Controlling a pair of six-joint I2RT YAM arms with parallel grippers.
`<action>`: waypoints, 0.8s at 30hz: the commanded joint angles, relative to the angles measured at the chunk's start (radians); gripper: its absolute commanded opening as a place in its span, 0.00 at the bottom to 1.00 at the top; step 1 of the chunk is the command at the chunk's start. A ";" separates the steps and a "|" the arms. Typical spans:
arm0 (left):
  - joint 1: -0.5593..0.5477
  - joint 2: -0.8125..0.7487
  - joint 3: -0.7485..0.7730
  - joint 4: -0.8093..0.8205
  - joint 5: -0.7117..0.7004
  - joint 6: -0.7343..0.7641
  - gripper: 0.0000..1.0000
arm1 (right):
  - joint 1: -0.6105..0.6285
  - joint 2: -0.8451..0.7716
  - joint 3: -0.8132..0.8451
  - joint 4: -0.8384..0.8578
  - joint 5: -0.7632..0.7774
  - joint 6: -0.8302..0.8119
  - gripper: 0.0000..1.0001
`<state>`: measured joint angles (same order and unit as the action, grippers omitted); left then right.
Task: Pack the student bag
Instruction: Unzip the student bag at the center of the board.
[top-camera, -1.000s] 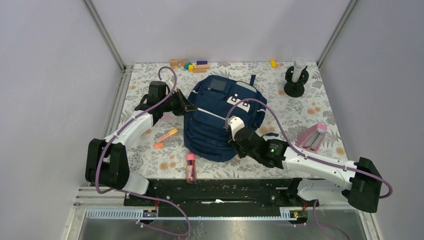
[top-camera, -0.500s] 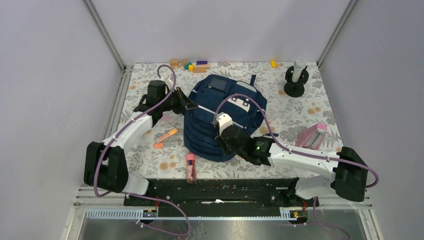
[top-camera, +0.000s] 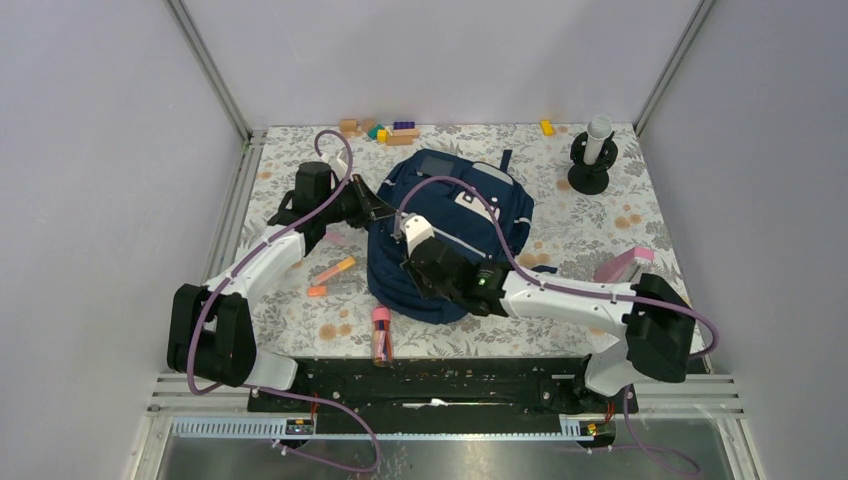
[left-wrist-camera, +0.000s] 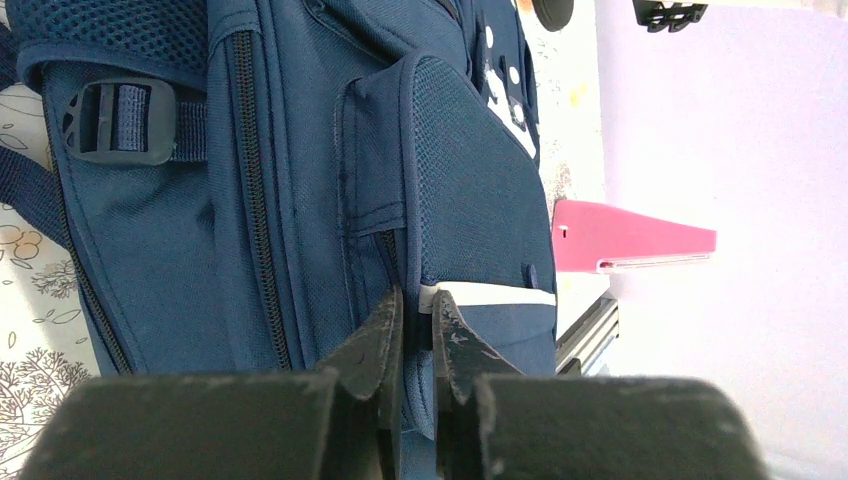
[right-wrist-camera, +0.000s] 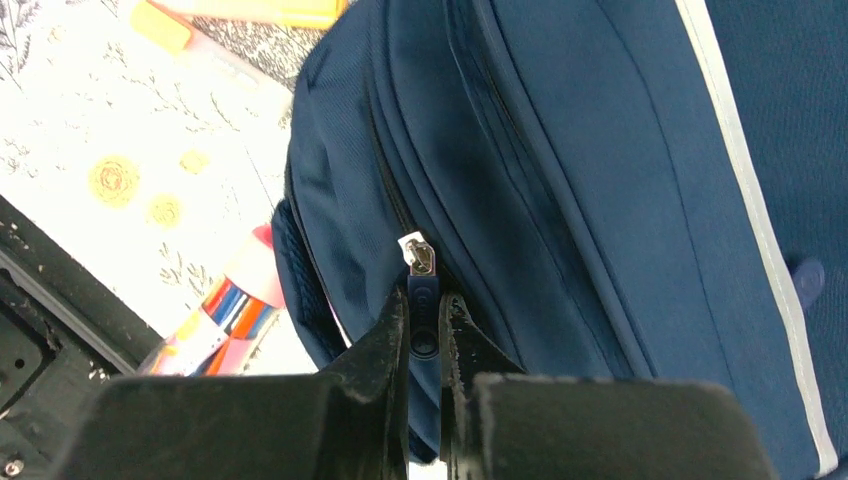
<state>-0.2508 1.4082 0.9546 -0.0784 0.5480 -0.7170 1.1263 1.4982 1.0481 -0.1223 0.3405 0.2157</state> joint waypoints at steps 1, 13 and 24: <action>-0.019 -0.047 0.005 0.122 0.043 -0.036 0.00 | 0.012 0.057 0.127 0.113 0.024 -0.080 0.00; -0.020 -0.054 -0.003 0.123 0.055 -0.039 0.00 | 0.009 0.245 0.331 0.188 0.038 -0.296 0.00; -0.018 -0.059 -0.012 0.135 0.066 -0.049 0.00 | -0.047 0.316 0.405 0.268 0.064 -0.299 0.01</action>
<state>-0.2512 1.3998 0.9394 -0.0307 0.5373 -0.7177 1.1172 1.8194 1.3769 -0.0803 0.3504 -0.0555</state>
